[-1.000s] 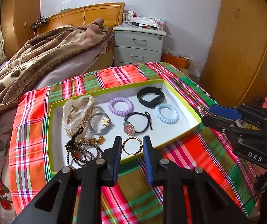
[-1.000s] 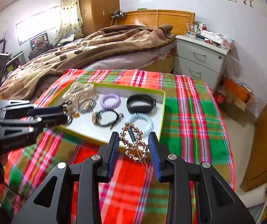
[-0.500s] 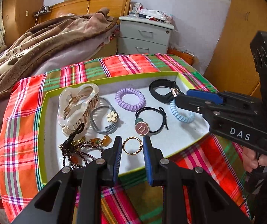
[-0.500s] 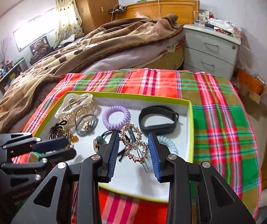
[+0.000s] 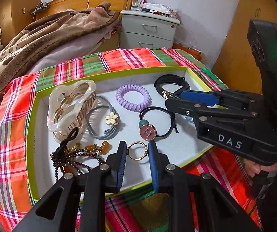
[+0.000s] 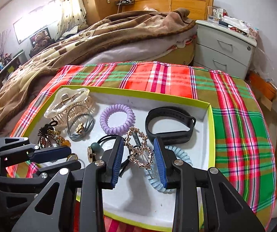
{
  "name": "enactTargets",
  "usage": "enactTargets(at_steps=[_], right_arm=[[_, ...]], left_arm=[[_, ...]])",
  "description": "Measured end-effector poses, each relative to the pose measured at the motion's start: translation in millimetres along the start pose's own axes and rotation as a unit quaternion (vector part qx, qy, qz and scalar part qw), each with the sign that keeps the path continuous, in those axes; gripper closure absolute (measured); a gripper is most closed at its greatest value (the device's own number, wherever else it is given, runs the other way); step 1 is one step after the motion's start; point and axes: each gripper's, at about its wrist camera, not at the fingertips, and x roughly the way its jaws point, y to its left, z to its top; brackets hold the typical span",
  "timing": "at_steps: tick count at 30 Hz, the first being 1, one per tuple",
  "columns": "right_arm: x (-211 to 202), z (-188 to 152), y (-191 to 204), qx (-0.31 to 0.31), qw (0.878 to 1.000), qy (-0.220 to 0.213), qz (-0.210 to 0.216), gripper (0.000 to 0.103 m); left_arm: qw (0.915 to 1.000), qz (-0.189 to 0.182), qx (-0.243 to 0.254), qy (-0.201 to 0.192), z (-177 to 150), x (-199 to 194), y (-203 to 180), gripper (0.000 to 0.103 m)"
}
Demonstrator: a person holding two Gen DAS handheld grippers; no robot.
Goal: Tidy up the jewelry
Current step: 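Lower the ornate clip and gold ring into the box and open both tools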
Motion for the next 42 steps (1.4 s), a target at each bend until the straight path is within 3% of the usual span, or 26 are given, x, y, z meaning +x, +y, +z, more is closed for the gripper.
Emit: enactTargets(at_steps=[19,27,39,42], right_arm=[[6.3,-1.8,6.1,-0.007,1.0,0.004,0.003,0.069],[3.8,-0.2,0.4,0.006,1.0,0.001,0.005,0.069],[-11.5,-3.7,-3.8,0.025,1.0,-0.016,0.006,0.069],[-18.3,-7.0,-3.0,0.028,0.999,-0.022,0.008,0.063]], left_arm=[[0.9999,-0.001,-0.014,0.006,3.3,5.0,2.8,0.077],[0.9997,0.005,-0.021,0.007,3.2,6.4,6.2,0.065],[0.9996,0.019,-0.023,0.003,0.9,-2.3,2.5,0.058],[0.9994,0.021,-0.025,-0.002,-0.5,-8.4,0.9,0.058]])
